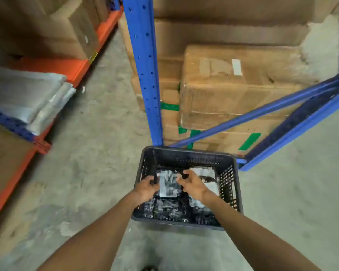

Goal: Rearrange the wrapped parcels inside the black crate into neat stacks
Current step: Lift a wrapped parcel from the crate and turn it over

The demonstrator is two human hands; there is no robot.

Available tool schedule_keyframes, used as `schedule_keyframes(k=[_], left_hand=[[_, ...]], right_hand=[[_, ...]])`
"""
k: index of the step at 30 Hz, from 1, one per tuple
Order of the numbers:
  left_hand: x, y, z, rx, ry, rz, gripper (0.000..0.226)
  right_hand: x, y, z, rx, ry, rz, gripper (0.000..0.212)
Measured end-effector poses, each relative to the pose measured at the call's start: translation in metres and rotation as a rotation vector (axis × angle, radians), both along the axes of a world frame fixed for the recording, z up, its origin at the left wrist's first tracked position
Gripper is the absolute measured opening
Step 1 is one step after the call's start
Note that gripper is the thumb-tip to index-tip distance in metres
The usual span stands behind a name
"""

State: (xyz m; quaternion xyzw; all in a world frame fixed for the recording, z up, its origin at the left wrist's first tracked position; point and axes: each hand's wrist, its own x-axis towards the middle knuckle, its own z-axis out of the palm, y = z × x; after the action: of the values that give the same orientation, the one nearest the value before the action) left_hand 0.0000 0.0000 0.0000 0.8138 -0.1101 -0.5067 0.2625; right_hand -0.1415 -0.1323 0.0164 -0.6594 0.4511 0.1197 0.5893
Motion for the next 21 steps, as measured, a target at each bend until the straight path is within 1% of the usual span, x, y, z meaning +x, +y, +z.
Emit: schedule_keyframes(k=[1,3,6,8,10,12,15,17,19,21], left_hand=[[-0.001,-0.004,-0.026,0.009,0.013,-0.017,0.052],[0.005,-0.011,-0.086,0.077,-0.001,-0.081,0.065],[0.010,-0.022,-0.166,0.133,0.036,-0.069,0.073],[0.015,-0.033,-0.217,0.151,-0.003,-0.037,0.073],[0.024,-0.044,-0.261,0.148,-0.022,-0.006,0.074],[0.028,-0.053,-0.298,0.139,-0.068,0.041,0.076],[0.028,-0.063,-0.334,0.080,-0.120,0.157,0.071],[0.032,-0.066,-0.344,0.056,-0.113,0.223,0.069],[0.035,-0.063,-0.347,0.072,-0.012,0.276,0.064],[0.032,-0.058,-0.341,0.124,0.113,0.264,0.055]], right_hand=[[0.003,0.000,-0.024,-0.037,0.025,0.052,0.047],[0.011,-0.007,-0.087,-0.178,0.087,0.199,0.046],[0.026,-0.010,-0.168,-0.163,0.136,0.330,0.045],[0.039,-0.011,-0.218,-0.212,0.161,0.480,0.058],[0.048,-0.012,-0.265,-0.297,0.213,0.689,0.072],[0.051,-0.011,-0.300,-0.420,0.264,0.852,0.078],[0.051,-0.011,-0.334,-0.544,0.324,0.911,0.075],[0.052,-0.010,-0.347,-0.577,0.367,0.956,0.075],[0.055,-0.007,-0.348,-0.534,0.397,0.920,0.080],[0.058,-0.009,-0.341,-0.524,0.372,0.846,0.090]])
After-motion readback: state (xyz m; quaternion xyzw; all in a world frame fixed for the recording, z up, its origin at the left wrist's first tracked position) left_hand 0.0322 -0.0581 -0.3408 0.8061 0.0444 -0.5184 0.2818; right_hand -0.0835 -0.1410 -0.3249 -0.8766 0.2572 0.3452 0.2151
